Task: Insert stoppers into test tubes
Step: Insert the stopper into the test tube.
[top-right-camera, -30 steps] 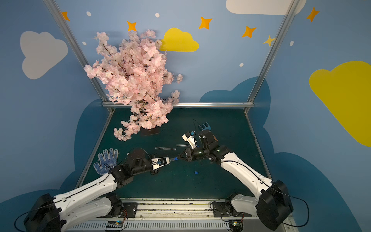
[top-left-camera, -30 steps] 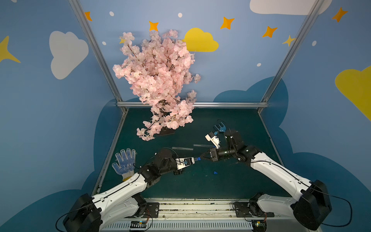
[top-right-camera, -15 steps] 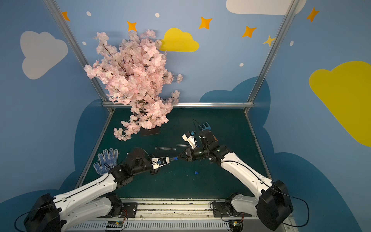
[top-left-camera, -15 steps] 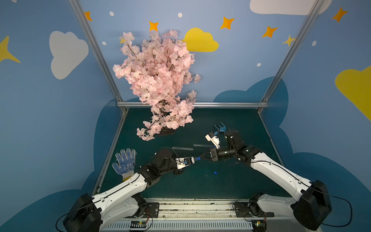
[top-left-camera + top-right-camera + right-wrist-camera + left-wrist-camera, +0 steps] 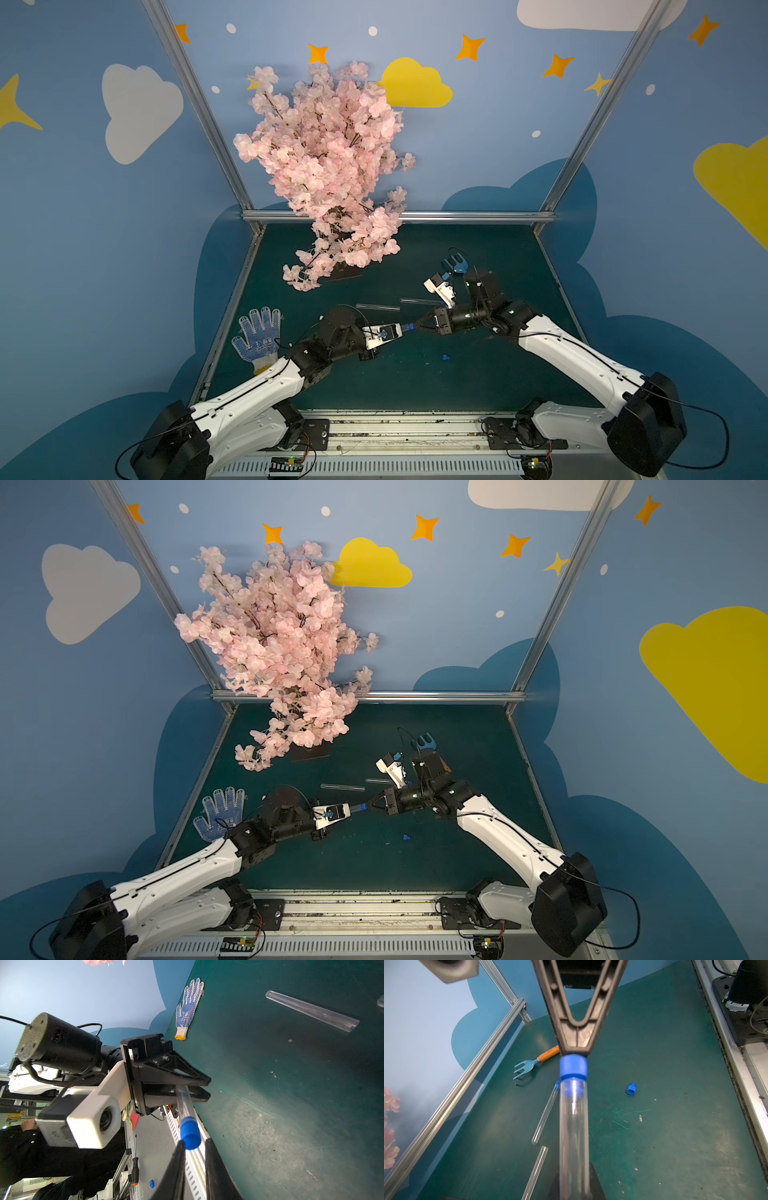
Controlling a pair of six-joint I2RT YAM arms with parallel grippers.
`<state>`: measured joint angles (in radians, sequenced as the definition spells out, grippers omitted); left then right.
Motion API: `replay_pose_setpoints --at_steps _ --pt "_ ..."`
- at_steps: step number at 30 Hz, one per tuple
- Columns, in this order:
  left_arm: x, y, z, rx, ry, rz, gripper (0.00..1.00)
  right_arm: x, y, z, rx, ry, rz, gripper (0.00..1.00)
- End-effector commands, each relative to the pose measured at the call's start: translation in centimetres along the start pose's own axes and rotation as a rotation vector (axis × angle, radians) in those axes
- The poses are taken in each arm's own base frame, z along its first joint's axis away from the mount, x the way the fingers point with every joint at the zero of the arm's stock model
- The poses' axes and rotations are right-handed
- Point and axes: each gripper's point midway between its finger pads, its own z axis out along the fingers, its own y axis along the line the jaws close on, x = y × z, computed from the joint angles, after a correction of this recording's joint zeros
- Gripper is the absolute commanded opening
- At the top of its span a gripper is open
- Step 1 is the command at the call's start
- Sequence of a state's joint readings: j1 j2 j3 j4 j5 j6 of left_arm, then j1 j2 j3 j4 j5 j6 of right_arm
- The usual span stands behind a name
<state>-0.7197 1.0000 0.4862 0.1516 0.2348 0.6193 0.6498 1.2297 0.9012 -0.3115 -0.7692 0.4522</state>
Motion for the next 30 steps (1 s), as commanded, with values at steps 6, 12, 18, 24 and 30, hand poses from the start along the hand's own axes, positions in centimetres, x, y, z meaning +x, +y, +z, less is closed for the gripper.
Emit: replay_pose_setpoints --at_steps 6,12,18,24,30 --pt "-0.63 0.26 -0.31 -0.007 -0.031 -0.007 0.02 -0.22 0.19 -0.4 0.003 -0.014 -0.013 0.18" --pt "-0.83 0.1 -0.4 0.003 -0.042 -0.007 0.02 -0.58 0.38 -1.01 -0.014 -0.051 -0.015 0.19" --pt "-0.82 -0.11 -0.38 0.014 -0.045 -0.012 0.02 -0.33 0.36 -0.72 -0.03 -0.034 -0.012 0.18" --pt "-1.0 -0.2 -0.4 0.019 -0.053 -0.011 0.02 -0.41 0.38 -0.48 -0.035 -0.024 -0.012 0.18" --pt "-0.96 -0.19 -0.35 0.022 -0.052 -0.013 0.02 -0.24 0.44 -0.06 -0.04 -0.009 -0.013 0.18"
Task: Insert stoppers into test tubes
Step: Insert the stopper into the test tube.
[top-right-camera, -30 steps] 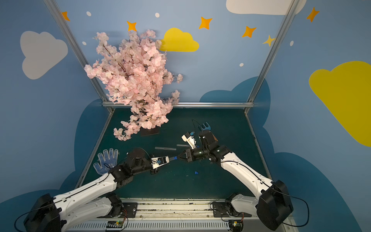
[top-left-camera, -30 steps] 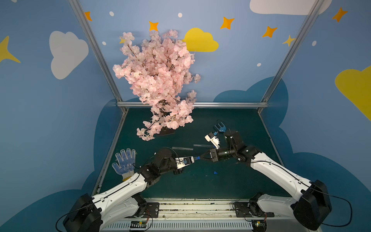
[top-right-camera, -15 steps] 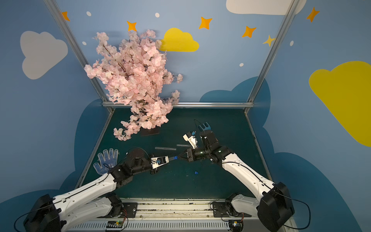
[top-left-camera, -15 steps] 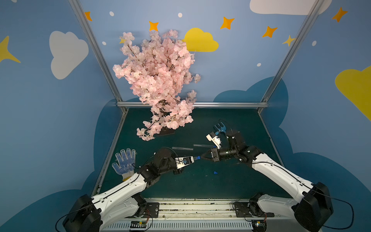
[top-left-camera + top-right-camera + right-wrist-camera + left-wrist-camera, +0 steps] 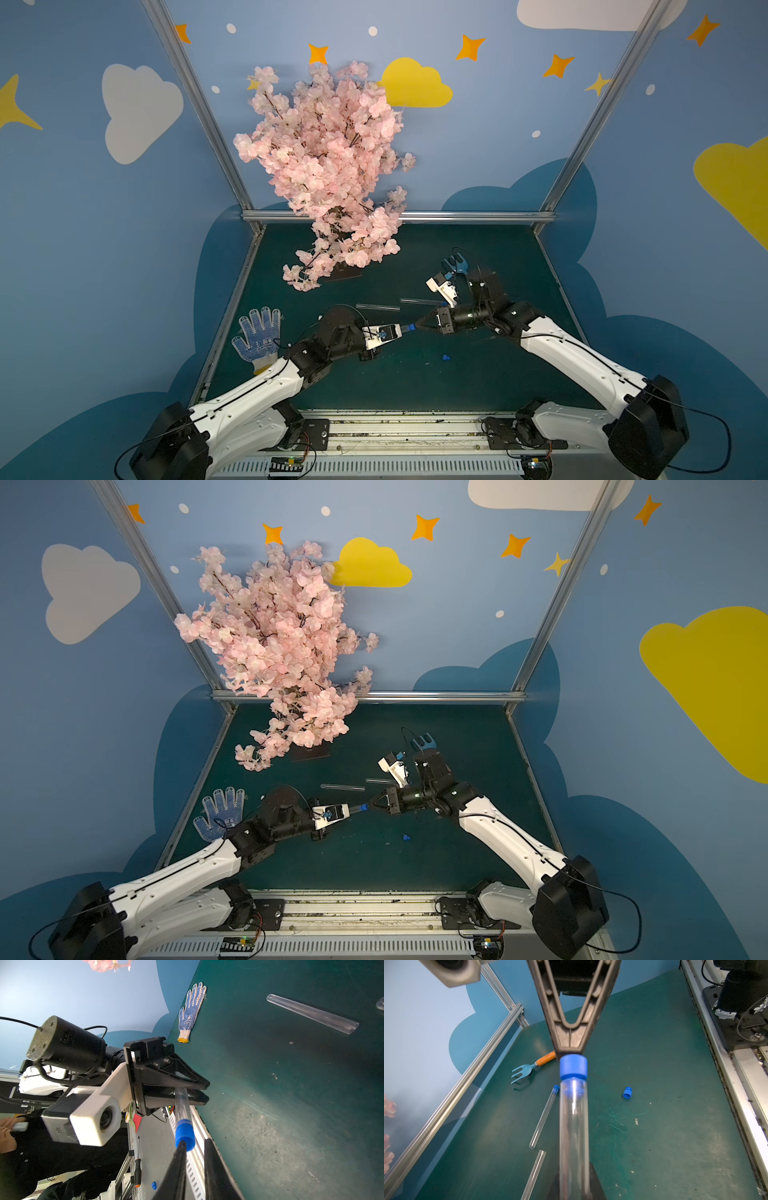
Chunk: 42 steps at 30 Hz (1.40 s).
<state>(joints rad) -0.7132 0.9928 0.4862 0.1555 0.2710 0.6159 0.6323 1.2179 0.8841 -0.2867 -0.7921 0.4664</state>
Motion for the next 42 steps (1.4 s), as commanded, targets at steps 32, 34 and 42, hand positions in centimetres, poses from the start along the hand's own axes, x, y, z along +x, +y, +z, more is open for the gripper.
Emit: replay_pose_setpoints --at_steps 32,34,42 --pt "-2.5 0.1 -0.2 0.035 -0.091 -0.036 0.02 0.5 1.1 3.7 -0.07 0.073 -0.029 0.12" --pt "-2.6 0.2 -0.3 0.033 -0.093 -0.036 0.02 0.8 0.4 4.0 -0.025 0.089 -0.027 0.12" --pt "-2.4 0.7 -0.2 0.021 -0.053 -0.062 0.02 1.2 -1.3 4.7 0.067 0.112 -0.01 0.12"
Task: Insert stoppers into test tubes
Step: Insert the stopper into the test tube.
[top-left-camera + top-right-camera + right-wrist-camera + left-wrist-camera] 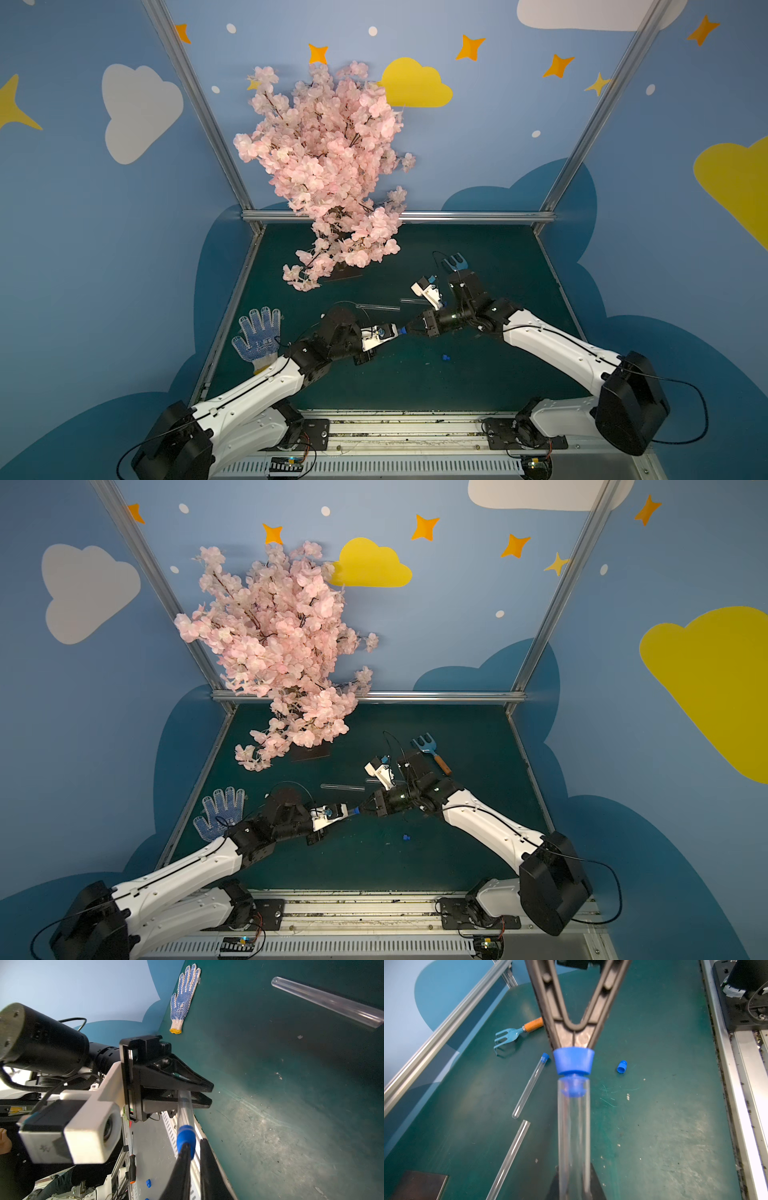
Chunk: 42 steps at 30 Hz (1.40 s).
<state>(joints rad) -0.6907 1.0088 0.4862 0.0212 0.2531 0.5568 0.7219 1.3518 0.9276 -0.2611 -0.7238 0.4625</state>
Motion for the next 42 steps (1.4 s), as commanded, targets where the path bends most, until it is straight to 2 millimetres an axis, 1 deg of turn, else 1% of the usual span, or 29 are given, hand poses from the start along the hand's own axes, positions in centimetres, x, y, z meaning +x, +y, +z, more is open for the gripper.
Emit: replay_pose_setpoints --at_steps 1,5,9,12,20,24,28,31,37,42 --pt "-6.0 1.2 -0.9 -0.014 -0.193 0.056 0.02 0.5 -0.1 1.1 0.015 0.032 -0.01 0.12" --pt "-6.3 1.0 -0.7 0.0 -0.209 0.049 0.02 0.0 0.7 1.7 -0.028 0.022 -0.011 0.12" --pt "-6.1 1.2 -0.3 0.003 -0.197 0.03 0.02 0.0 1.1 2.4 -0.049 0.029 -0.013 0.12" --pt "-5.9 1.3 0.1 0.01 -0.177 0.014 0.02 0.2 0.9 3.0 -0.038 0.038 -0.01 0.12" --pt "-5.9 1.4 0.5 0.031 -0.145 -0.008 0.02 0.9 -0.7 4.4 0.037 0.074 0.022 0.1" --pt "-5.9 1.4 0.7 0.04 -0.131 -0.009 0.02 1.1 -1.0 5.2 0.046 0.089 0.033 0.1" --pt "-6.0 1.3 0.8 0.049 -0.14 -0.005 0.02 0.9 -0.1 5.9 -0.015 0.08 0.033 0.1" --pt "-6.1 1.0 0.8 0.065 -0.148 0.008 0.02 1.1 0.5 6.3 -0.049 0.093 0.019 0.1" --pt "-6.6 0.3 0.8 0.114 -0.162 0.018 0.02 1.6 0.5 7.0 -0.066 0.118 0.01 0.1" --pt "-6.9 0.1 1.1 0.149 -0.16 0.014 0.02 1.9 1.0 7.6 -0.086 0.133 -0.002 0.1"
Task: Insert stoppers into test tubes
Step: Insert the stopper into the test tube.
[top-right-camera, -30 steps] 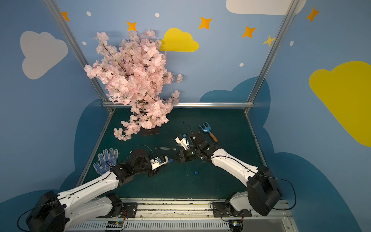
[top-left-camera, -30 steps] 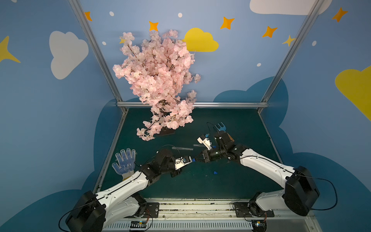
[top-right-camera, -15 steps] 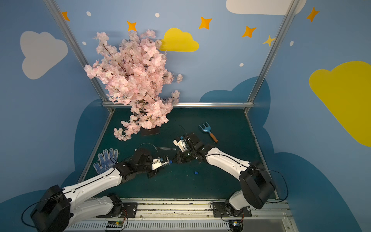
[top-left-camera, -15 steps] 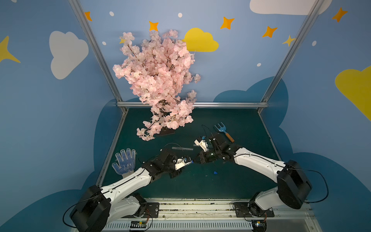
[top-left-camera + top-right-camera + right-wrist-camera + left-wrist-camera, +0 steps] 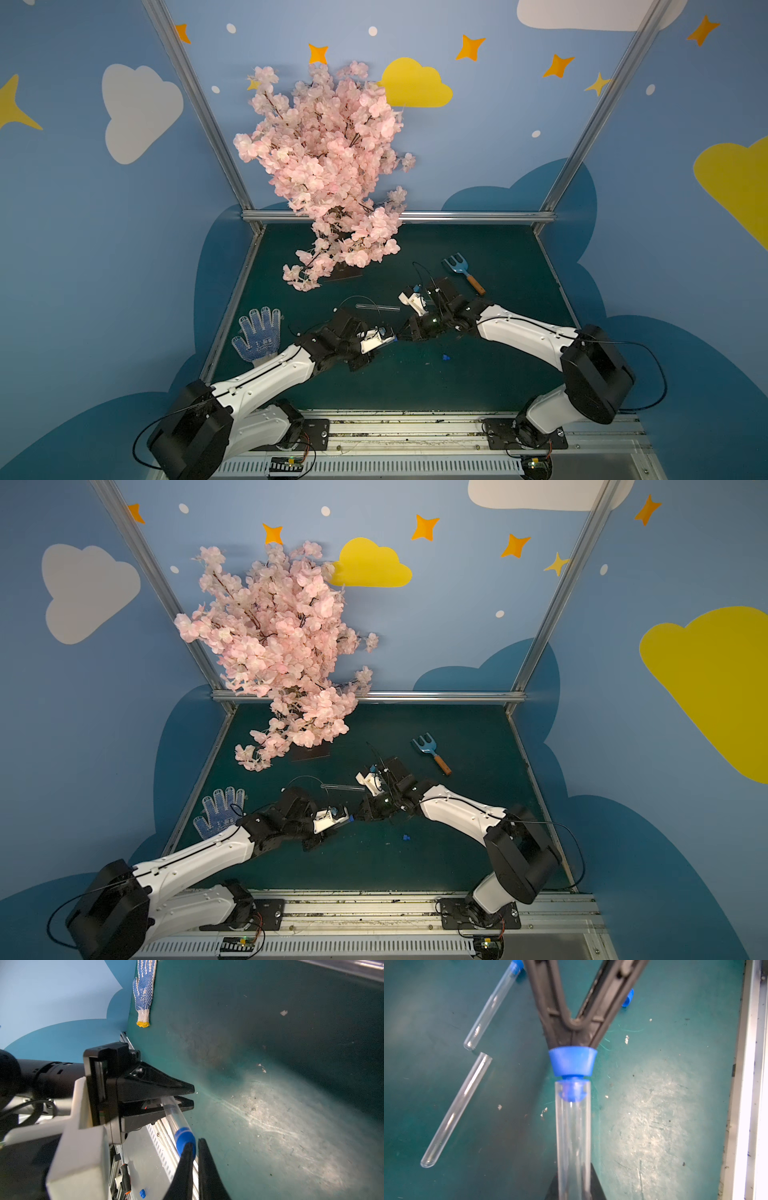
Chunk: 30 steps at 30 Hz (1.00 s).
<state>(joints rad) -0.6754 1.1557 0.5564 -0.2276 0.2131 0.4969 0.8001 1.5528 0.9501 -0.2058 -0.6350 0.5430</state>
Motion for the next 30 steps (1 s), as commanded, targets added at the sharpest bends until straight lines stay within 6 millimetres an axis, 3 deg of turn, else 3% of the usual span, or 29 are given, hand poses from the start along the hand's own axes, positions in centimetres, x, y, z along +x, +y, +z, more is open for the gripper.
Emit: replay_pose_setpoints --at_steps 1,16,30 --pt "-12.6 -0.3 -3.6 0.055 -0.435 0.208 0.02 0.7 4.9 2.0 -0.175 0.043 -0.132 0.1" --pt "-13.8 0.4 -3.3 0.041 -0.455 0.162 0.02 1.1 6.3 3.4 -0.25 0.059 -0.135 0.1" --pt "-14.3 0.6 -3.9 -0.001 -0.458 0.231 0.02 3.2 2.7 5.7 -0.103 0.146 -0.093 0.09"
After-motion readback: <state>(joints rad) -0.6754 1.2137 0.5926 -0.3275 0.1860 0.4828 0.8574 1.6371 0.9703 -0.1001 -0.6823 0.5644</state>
